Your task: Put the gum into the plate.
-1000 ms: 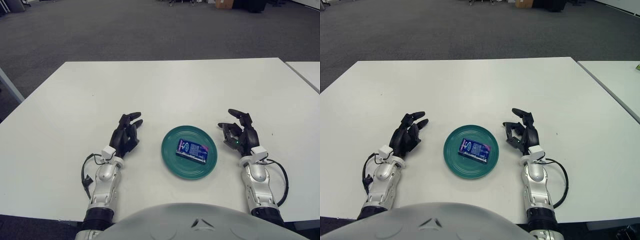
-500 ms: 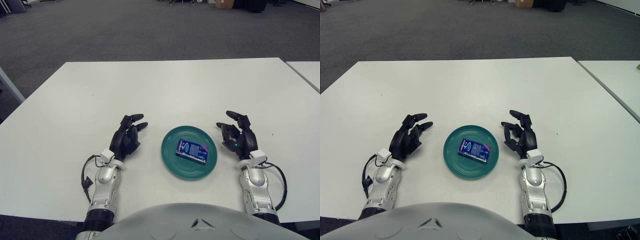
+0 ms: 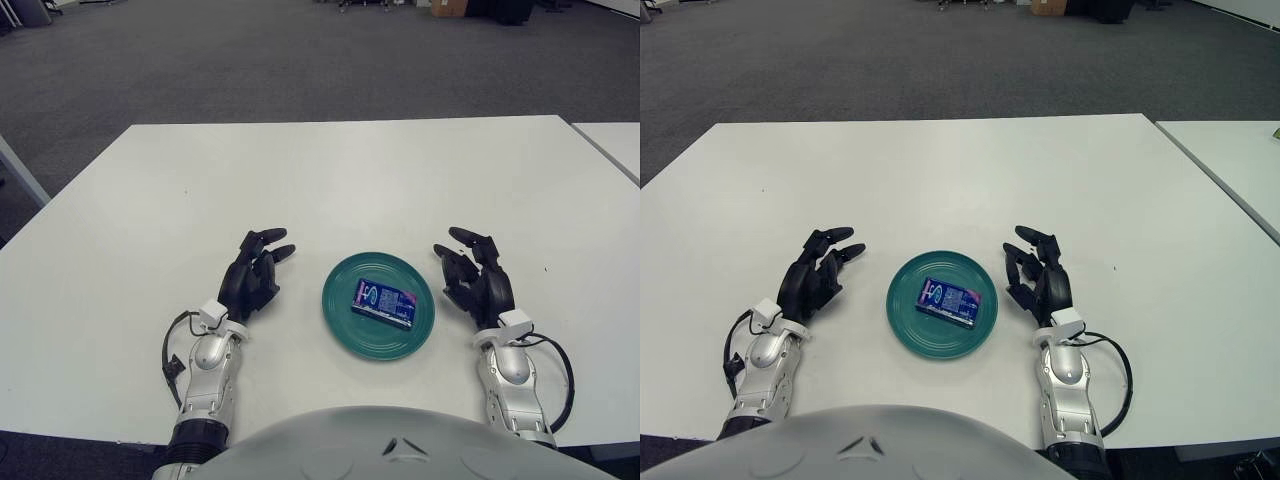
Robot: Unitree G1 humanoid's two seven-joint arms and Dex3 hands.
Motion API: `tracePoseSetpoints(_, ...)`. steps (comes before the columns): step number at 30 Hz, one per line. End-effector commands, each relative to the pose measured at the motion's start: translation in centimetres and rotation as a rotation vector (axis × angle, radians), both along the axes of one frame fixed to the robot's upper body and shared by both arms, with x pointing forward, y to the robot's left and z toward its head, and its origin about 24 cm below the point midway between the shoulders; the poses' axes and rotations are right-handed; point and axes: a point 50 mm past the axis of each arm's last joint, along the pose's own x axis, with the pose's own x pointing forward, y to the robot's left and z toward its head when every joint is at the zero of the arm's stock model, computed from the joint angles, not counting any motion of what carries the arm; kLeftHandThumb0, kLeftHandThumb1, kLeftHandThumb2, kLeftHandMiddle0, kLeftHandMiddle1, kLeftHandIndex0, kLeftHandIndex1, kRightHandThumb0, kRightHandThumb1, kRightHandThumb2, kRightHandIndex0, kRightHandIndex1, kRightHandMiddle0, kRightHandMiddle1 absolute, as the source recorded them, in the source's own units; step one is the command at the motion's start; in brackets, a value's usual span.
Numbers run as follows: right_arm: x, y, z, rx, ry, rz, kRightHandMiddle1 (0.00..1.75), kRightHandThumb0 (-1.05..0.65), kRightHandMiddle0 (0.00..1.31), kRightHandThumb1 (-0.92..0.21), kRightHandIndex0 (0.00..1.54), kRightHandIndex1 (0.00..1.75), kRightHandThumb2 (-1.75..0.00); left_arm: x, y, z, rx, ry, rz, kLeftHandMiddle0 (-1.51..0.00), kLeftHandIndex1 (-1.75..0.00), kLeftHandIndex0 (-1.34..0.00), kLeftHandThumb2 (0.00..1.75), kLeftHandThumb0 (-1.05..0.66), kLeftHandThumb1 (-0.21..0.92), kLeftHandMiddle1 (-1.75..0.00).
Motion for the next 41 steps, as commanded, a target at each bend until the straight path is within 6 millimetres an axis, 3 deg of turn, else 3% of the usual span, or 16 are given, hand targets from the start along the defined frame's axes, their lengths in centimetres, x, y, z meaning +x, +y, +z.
tracePoseSetpoints(1, -3.51, 0.2, -3.85, 0.04, 0.228, -0.027, 0.98, -0.54, 0.02, -0.88, 0.48, 0.24, -0.61, -1.1, -0.1, -1.45, 0.032, 0.082, 0.0, -0.38, -1.18, -0.16, 0.82, -0.83, 0.92, -0.74)
tracePoseSetpoints(19, -4.05, -0.39, -3.58, 0.006, 0.233, -0.024, 0.98, -0.53, 0.01, -0.85, 0.5, 0.21, -0.65, -1.55, 0.09, -2.32, 0.065, 0.118, -0.034, -0.25, -1.13, -0.01, 0.79, -0.8, 0.92, -0.72)
tracePoseSetpoints(28, -4.17, -0.52, -3.59, 0.003, 0.245, -0.027, 0.98, -0.53, 0.03, -0.83, 0.52, 0.21, -0.66, -1.7, 0.08, -2.27, 0.039, 0.121, -0.025, -0.24, -1.07, 0.0, 0.76, -0.76, 0.92, -0.72)
tracePoseSetpoints(41, -4.11, -0.6, -3.64, 0.006, 0.253, -0.026, 0.99, -0.51, 0.03, -0.8, 0.55, 0.23, -0.67, -1.83, -0.01, -2.15, 0.02, 0.116, -0.029, -0.25, -0.79, 0.0, 0.7, -0.74, 0.92, -0.62)
